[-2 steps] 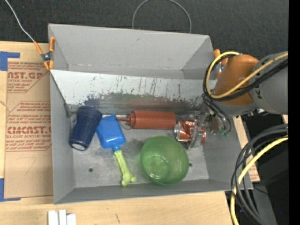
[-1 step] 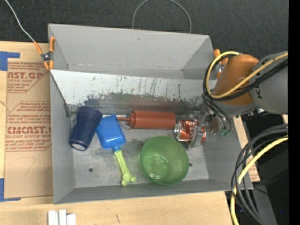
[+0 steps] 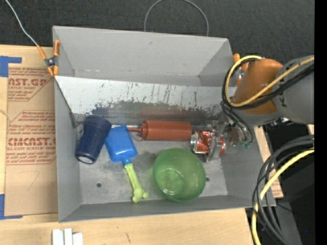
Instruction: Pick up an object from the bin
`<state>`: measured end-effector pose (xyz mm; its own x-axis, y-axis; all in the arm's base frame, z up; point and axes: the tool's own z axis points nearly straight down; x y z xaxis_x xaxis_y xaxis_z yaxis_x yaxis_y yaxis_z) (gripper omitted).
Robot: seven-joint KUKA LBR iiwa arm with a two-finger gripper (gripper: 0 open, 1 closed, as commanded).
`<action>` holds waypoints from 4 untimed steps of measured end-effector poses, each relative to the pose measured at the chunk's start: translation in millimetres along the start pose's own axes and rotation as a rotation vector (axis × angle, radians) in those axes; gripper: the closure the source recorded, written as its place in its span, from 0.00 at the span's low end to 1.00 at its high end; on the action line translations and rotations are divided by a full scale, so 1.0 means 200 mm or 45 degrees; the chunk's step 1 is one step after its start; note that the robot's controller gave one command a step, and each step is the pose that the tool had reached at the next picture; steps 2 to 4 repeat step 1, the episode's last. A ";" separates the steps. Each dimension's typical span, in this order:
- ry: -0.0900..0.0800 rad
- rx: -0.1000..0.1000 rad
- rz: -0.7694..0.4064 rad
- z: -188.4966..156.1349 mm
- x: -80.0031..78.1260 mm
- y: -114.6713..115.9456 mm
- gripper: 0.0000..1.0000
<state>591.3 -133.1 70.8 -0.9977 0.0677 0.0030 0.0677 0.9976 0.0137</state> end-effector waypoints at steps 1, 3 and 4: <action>0.005 0.002 0.000 -0.04 0.01 0.00 1.00; 0.005 0.002 0.000 -0.04 0.01 0.00 1.00; 0.005 0.002 0.000 -0.04 0.01 0.00 1.00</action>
Offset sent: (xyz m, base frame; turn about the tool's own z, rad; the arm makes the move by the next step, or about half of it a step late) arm 0.0002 -0.0002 0.0666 0.0000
